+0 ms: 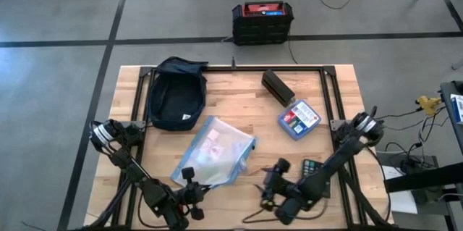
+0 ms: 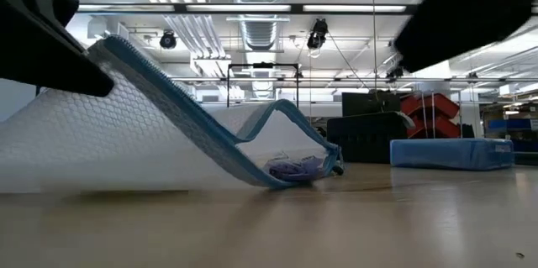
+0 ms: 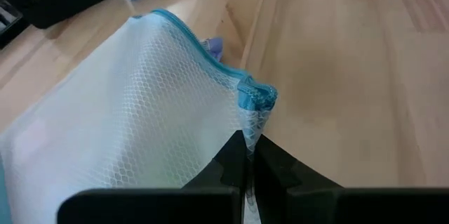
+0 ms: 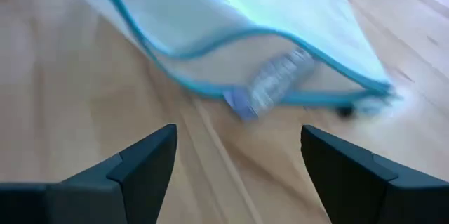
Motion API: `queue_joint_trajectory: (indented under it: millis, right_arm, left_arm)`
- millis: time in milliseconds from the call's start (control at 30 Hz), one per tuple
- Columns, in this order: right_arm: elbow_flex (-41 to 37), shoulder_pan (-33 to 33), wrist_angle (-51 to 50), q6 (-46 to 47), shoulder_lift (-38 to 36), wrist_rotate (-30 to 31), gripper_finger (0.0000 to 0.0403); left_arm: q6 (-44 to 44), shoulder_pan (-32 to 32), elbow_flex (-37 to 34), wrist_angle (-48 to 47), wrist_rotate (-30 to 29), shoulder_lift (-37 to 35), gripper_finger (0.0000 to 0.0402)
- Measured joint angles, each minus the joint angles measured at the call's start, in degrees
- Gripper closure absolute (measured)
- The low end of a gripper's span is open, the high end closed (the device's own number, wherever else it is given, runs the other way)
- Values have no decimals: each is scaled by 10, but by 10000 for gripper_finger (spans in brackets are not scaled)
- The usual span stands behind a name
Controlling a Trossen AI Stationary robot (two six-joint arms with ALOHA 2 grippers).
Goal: Unpack backpack
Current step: Remove the chocolate bar from the blue zip bag
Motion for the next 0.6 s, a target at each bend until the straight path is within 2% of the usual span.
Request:
queue_joint_trajectory:
  millis: [133,333,467,600]
  right_arm:
    - [0,-47,82,-35,54,4,133]
    - [0,-99,91,20,99,46,149]
    - [0,-130,101,23,121,41,158]
    - [0,-156,170,-6,141,4,177]
  left_arm:
    - [24,1,0,31,0,0,402]
    - [42,-1,0,51,0,0,402]
    - [42,-2,0,51,0,0,402]
    - [42,-1,0,50,0,0,402]
